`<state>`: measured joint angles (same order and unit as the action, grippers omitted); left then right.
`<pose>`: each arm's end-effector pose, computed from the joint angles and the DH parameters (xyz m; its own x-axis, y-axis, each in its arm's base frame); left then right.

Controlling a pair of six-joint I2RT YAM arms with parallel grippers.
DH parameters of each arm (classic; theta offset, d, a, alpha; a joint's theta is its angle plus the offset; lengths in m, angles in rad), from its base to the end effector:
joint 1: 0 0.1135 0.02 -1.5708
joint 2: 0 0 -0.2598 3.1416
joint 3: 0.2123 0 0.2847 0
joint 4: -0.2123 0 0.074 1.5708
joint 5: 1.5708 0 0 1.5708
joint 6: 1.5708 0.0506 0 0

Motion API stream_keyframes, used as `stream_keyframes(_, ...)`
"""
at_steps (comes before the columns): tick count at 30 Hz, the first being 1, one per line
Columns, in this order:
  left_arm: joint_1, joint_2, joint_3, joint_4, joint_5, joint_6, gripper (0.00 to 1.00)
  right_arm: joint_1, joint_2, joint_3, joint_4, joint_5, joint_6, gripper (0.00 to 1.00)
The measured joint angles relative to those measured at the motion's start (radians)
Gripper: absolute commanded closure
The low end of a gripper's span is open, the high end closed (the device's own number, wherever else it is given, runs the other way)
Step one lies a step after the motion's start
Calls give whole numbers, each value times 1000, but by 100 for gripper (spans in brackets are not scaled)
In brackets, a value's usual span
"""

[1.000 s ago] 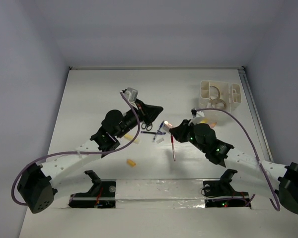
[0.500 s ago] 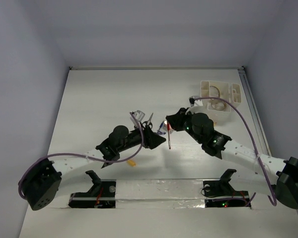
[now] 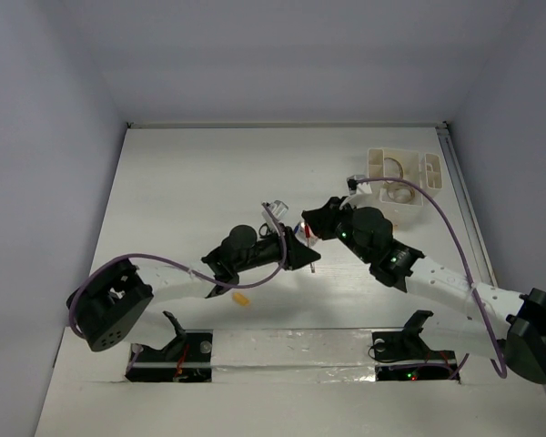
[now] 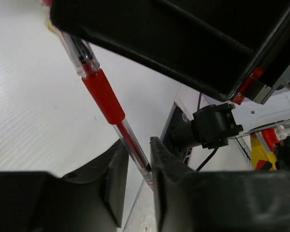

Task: Sort the stationery into containers
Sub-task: Place the pen in the storage box.

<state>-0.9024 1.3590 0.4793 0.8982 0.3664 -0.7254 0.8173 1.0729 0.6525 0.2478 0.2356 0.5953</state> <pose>0.1780 -0.2547 0.1935 -0.6248 -0.2082 -0.7525 0.7220 0.2129 -0.6584 0.2110 0.2077 0.2618 -0.4067 0.3634 -0.8382 -0.3910 0.7599 0.5192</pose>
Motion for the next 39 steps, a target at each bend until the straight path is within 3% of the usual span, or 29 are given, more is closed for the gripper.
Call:
stream_keyframes(2, 0, 1, 10, 0, -3, 2, 100, 0, -2, -3, 9, 0, 3, 100)
stream_keyframes(17, -14, -55, 37, -180, -40, 83, 100, -6, -159, -105, 10, -61, 17, 100)
stream_keyframes(39, 91, -90, 153, -471, 164, 181, 100, 10, -174, -180, 118, -71, 37, 100)
